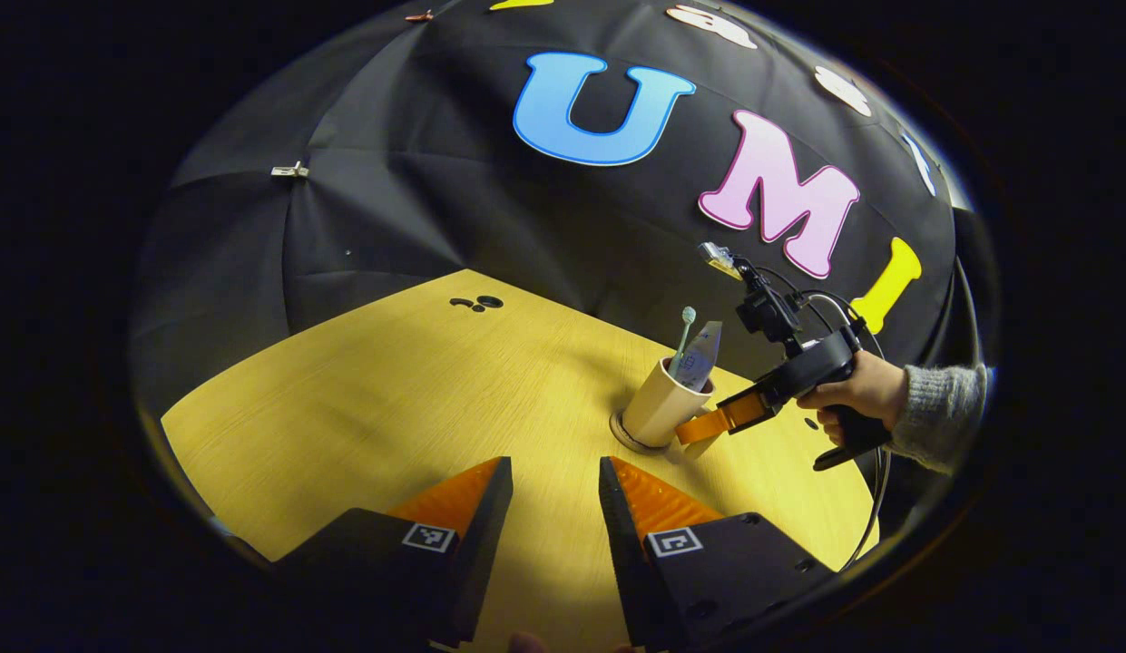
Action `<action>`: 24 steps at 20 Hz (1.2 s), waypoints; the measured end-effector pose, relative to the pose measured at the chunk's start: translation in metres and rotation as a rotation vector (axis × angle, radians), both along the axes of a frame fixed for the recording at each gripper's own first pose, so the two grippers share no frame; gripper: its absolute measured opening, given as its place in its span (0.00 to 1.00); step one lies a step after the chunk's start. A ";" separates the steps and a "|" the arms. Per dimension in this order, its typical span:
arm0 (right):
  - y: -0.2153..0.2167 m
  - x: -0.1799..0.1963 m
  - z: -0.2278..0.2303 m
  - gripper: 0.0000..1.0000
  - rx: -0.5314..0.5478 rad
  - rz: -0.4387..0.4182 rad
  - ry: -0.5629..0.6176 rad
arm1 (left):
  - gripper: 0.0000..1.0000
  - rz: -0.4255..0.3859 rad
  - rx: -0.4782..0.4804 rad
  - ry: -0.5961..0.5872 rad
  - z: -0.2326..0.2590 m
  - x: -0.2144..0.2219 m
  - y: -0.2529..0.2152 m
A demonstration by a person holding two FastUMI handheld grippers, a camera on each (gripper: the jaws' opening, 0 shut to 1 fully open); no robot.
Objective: Put the toothbrush and toothpaste on the desktop into the cup, then pick up the cup and place it on the coaster on the desktop.
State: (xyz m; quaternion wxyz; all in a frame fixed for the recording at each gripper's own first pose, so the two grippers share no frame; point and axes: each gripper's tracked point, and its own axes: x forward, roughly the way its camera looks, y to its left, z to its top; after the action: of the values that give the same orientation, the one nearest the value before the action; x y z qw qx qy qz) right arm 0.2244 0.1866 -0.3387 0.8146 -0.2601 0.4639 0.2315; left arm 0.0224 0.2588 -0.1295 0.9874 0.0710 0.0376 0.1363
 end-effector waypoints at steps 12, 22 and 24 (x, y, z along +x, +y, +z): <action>0.002 -0.005 -0.003 0.19 -0.031 -0.015 0.021 | 0.63 -0.024 0.002 0.005 0.009 0.004 0.008; -0.003 -0.010 0.007 0.67 -0.018 -0.041 0.011 | 0.63 -0.032 0.007 0.001 0.020 -0.003 0.009; -0.006 -0.011 0.013 0.90 -0.006 -0.057 -0.008 | 0.63 -0.032 0.014 0.005 0.023 -0.008 0.006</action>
State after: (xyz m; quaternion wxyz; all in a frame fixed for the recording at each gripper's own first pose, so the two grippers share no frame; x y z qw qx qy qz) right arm 0.2131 0.1805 -0.3260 0.8219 -0.2500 0.4687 0.2059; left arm 0.0142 0.2653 -0.1061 0.9888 0.0790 0.0377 0.1206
